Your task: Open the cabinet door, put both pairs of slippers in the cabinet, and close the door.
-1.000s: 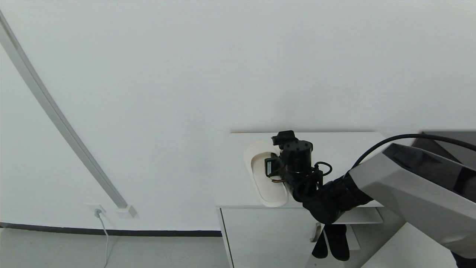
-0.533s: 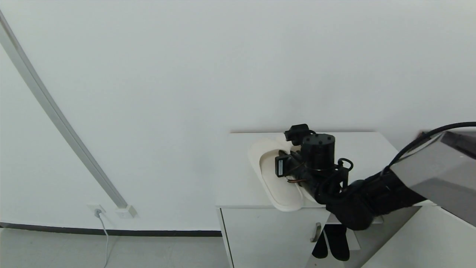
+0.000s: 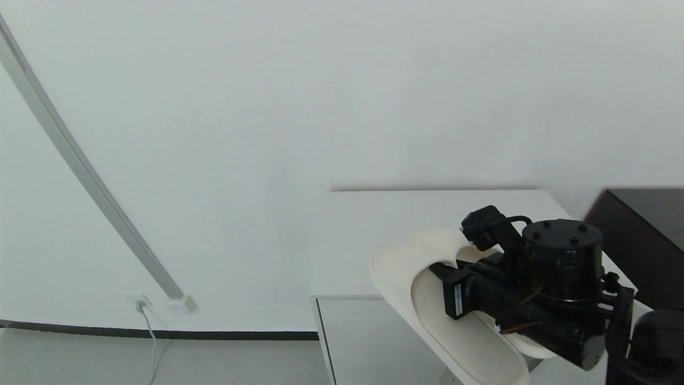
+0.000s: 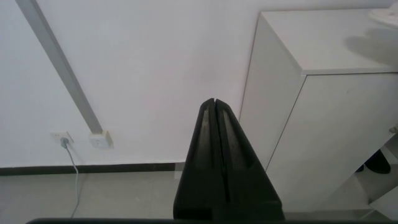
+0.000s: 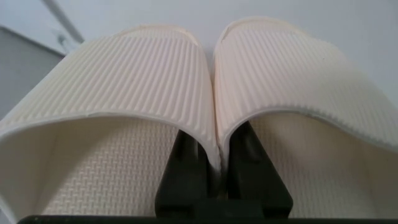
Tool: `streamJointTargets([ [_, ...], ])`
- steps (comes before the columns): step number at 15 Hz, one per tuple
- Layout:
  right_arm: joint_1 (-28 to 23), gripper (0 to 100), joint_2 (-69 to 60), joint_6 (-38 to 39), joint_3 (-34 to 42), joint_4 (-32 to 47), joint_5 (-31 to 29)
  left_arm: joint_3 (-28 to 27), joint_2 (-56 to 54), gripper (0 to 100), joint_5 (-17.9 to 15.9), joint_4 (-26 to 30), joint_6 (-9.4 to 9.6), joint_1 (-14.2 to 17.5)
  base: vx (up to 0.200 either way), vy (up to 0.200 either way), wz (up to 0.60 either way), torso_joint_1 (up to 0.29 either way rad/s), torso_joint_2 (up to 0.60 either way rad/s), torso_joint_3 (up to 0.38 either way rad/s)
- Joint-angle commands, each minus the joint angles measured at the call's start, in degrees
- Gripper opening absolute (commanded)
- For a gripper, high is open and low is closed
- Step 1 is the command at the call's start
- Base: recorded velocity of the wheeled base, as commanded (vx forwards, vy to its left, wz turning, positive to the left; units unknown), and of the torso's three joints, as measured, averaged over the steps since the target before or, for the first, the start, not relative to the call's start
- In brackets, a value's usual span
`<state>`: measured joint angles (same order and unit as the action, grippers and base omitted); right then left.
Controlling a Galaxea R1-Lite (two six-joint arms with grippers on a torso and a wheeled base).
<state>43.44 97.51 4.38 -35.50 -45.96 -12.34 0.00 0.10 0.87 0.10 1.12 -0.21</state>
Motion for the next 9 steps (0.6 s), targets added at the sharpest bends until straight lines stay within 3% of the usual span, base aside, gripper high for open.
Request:
streamJointTargets([
  [1,1.48,0,-4.44,0.02,1.4,0.61,0.03,0.0,-0.01,0,0.01,-0.01,-0.07,0.03,0.0,0.0,0.0,0.0,0.0,0.0],
  [7,1.56,0,-3.47,0.11,1.4,0.69,-0.14,0.0,-0.01,0,0.01,-0.01,-0.15,0.03,0.0,0.0,0.0,0.0,0.0,0.0],
  [9,1.56,0,-3.21,0.11,1.49,0.69,-0.23,0.0,-0.01,0,0.1,-0.01,-0.15,0.03,-0.2,0.0,0.0,0.0,0.0,0.0],
])
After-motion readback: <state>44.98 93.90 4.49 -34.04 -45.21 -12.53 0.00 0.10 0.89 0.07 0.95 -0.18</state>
